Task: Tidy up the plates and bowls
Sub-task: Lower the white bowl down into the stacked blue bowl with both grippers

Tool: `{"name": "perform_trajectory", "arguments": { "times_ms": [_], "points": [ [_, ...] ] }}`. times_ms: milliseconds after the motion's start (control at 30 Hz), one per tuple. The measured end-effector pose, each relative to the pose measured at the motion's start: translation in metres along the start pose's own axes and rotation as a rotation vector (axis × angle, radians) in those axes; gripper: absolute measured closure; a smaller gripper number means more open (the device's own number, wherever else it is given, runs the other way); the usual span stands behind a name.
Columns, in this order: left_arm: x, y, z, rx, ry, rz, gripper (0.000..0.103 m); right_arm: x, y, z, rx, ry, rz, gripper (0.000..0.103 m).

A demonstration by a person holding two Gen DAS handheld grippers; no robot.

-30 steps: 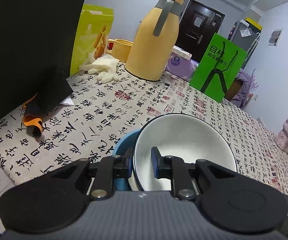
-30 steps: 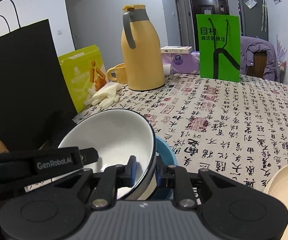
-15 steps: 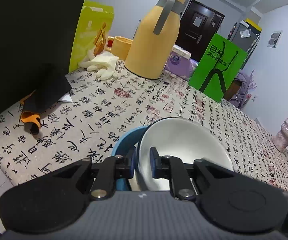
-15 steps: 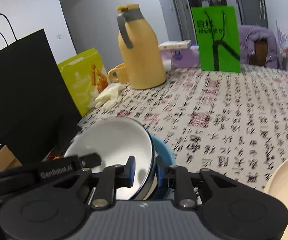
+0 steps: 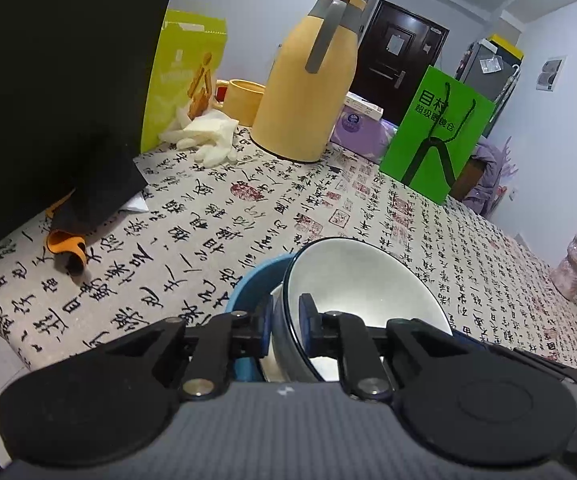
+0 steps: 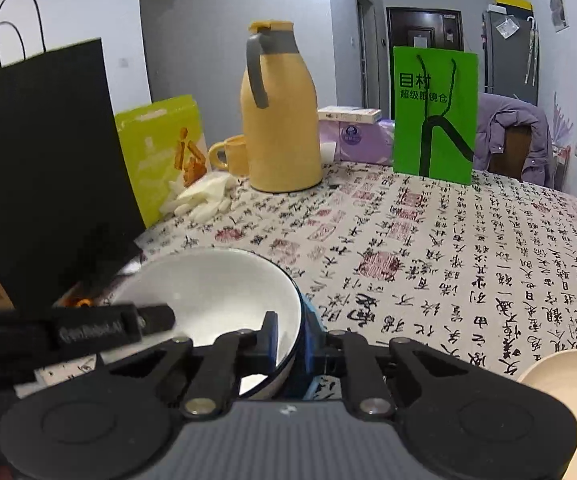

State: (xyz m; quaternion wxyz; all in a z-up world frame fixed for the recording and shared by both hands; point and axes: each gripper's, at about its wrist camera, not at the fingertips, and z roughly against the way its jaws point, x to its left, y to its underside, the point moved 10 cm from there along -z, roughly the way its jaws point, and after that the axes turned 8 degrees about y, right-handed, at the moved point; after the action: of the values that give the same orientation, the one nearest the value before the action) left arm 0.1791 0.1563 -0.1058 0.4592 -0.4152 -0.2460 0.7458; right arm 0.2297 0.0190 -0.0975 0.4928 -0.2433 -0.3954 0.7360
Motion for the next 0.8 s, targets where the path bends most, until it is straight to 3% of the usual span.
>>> {"name": "perform_trajectory", "arguments": {
  "times_ms": [467, 800],
  "points": [
    [0.002, -0.001, -0.001, 0.021, 0.029, 0.021, 0.087, -0.003, 0.0, -0.002, 0.013, -0.023, -0.025, 0.09],
    [0.002, -0.011, 0.01, -0.013, 0.038, -0.017, 0.079, -0.006, 0.0, 0.003, -0.003, -0.037, -0.053, 0.091]
  ]
}}
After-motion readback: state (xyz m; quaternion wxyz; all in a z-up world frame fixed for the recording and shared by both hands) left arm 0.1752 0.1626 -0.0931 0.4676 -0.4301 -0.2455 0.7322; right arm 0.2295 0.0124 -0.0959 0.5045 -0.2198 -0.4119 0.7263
